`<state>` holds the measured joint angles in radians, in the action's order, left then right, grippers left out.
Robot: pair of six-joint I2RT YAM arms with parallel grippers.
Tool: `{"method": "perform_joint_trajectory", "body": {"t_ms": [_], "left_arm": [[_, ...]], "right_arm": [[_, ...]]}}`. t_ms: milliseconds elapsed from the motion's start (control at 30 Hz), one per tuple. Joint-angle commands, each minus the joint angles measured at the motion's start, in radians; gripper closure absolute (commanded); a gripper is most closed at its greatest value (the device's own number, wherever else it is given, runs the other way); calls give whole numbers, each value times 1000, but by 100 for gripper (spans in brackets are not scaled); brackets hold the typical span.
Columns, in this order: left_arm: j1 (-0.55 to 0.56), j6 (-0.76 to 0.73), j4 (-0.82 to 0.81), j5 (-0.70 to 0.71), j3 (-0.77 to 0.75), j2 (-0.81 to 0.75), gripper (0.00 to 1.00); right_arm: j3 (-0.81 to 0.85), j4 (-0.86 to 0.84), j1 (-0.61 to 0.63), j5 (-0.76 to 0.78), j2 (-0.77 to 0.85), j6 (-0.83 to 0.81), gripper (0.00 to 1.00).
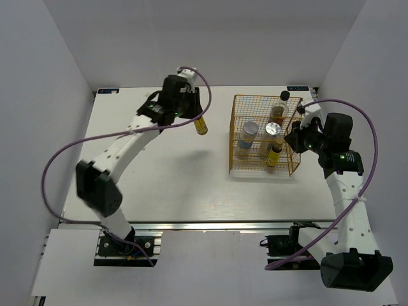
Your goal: Organize the condiment bottles
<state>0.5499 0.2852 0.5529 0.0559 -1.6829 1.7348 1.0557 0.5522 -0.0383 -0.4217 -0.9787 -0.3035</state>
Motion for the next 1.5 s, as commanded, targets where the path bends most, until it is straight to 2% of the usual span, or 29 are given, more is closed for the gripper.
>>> {"method": "perform_joint_trajectory", "body": {"t_ms": [0, 33, 167, 400, 567, 800, 933, 1233, 1467], "left_arm": [[4, 11, -82, -230, 49, -224, 100], [7, 34, -82, -263, 61, -244, 100], [54, 77, -111, -379, 91, -287, 100], [168, 51, -108, -387, -26, -152, 100], [219, 22, -79, -343, -145, -37, 100], [260, 9, -103, -268, -234, 92, 100], [295, -20, -65, -220, -281, 149, 100], [389, -86, 4, -70, -284, 223, 100], [404, -112, 16, 22, -270, 252, 100]], "right_arm": [[0, -90, -3, 14, 11, 62, 93], [0, -93, -3, 18, 8, 70, 100], [12, -101, -3, 29, -23, 102, 100], [35, -103, -3, 23, -46, 115, 100], [30, -98, -3, 35, -35, 113, 100], [18, -100, -3, 49, -21, 113, 100], [15, -98, -3, 58, -18, 110, 100], [1, -106, -3, 61, -20, 112, 100], [-5, -106, -3, 57, -21, 113, 100]]}}
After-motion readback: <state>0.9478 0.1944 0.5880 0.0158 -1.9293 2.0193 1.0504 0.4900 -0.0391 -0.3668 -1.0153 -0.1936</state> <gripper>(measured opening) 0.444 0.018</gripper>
